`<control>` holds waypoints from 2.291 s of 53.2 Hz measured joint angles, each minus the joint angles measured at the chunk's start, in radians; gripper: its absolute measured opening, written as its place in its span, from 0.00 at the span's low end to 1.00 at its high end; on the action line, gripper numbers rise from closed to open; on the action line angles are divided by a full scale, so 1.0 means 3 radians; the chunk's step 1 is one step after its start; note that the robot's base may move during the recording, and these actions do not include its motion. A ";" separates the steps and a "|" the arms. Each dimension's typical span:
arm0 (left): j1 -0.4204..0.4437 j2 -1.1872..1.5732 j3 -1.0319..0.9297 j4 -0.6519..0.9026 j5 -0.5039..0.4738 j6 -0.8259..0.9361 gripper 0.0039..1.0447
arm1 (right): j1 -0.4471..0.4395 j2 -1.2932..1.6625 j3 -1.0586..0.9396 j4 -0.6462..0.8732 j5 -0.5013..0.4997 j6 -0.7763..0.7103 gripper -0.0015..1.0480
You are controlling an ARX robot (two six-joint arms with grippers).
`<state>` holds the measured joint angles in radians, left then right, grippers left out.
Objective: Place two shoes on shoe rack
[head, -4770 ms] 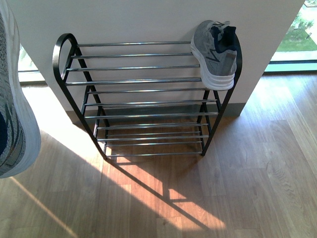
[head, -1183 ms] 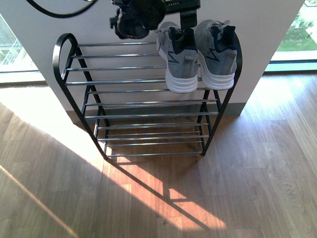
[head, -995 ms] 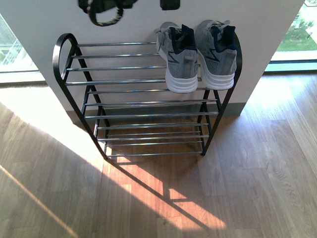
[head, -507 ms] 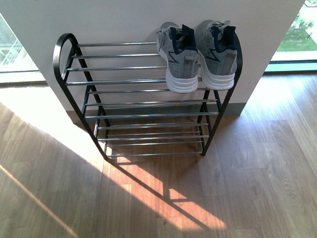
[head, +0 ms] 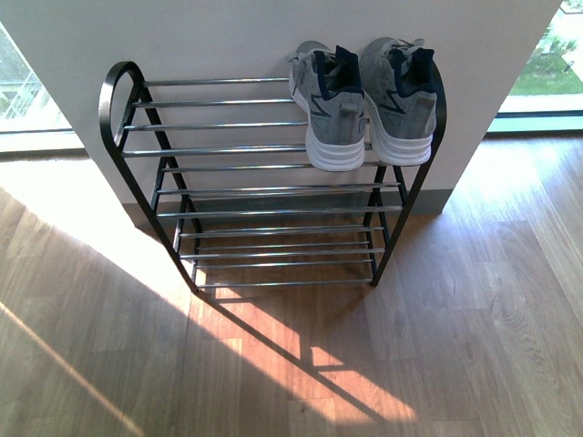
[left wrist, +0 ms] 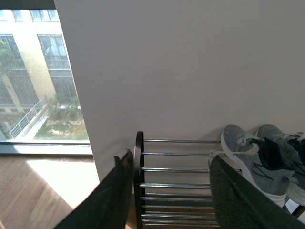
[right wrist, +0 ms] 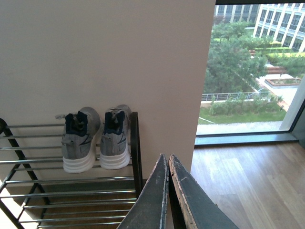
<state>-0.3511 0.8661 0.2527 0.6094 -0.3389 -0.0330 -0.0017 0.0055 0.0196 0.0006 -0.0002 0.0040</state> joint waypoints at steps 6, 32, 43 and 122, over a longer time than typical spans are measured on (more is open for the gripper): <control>0.0184 -0.0214 -0.0177 -0.0042 0.0178 0.0038 0.26 | 0.0000 0.0000 0.0000 0.0000 0.0001 0.0000 0.02; 0.0783 -0.1157 -0.0631 -0.0529 0.0763 0.0074 0.01 | 0.0000 0.0000 0.0000 0.0000 0.0001 -0.0004 0.40; 0.1153 -0.1518 -0.0792 -0.0694 0.1130 0.0075 0.01 | 0.0000 -0.0001 0.0000 0.0000 0.0003 -0.0004 0.85; 0.1162 -0.2832 -0.0793 -0.2032 0.1130 0.0083 0.01 | 0.0004 -0.0006 0.0000 -0.0004 0.0003 -0.0004 0.91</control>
<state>-0.0025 0.0166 0.0147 -0.0002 0.0002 -0.0082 -0.0006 0.0036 0.0196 -0.0006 0.0006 0.0029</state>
